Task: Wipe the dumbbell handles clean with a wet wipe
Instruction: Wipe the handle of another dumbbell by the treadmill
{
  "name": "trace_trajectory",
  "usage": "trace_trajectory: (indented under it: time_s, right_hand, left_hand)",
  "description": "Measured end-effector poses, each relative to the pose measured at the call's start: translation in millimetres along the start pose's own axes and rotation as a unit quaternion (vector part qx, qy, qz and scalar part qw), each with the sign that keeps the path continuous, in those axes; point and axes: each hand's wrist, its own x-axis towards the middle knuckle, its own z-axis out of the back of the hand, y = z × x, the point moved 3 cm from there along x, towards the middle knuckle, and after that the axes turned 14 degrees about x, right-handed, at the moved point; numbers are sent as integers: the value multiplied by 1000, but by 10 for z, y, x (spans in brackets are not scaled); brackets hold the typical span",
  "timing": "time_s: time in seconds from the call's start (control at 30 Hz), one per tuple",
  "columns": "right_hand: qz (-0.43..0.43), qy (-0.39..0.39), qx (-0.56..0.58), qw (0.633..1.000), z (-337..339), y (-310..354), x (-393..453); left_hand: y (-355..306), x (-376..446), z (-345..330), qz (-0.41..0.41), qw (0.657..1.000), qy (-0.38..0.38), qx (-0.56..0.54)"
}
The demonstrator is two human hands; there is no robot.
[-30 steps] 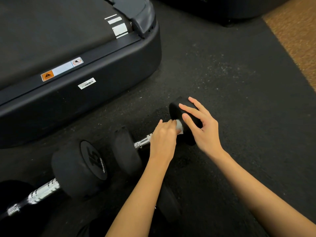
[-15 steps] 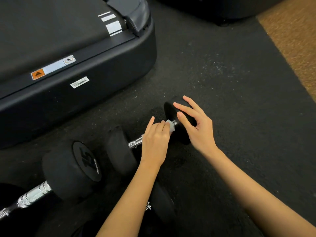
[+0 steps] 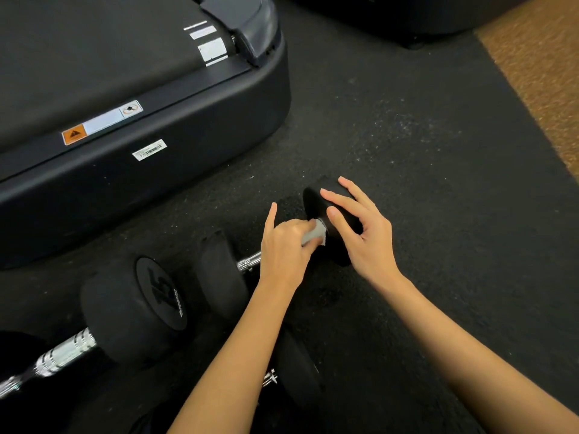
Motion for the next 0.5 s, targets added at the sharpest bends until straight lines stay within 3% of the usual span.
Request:
trace_trajectory:
  time_s: [0.2,0.37,0.5]
  right_hand:
    - [2,-4,-4,1000,-12,-5,8]
    - [10,-10,-2,1000,-11,-21,11]
    - [13,-22,-3,1000,-29,-25,-14]
  left_hand:
    - [9,87,25,122,986,-13,-117]
    - [112,172,13,77,993,80,-33]
    - [-7,22,11,68,997,19,0]
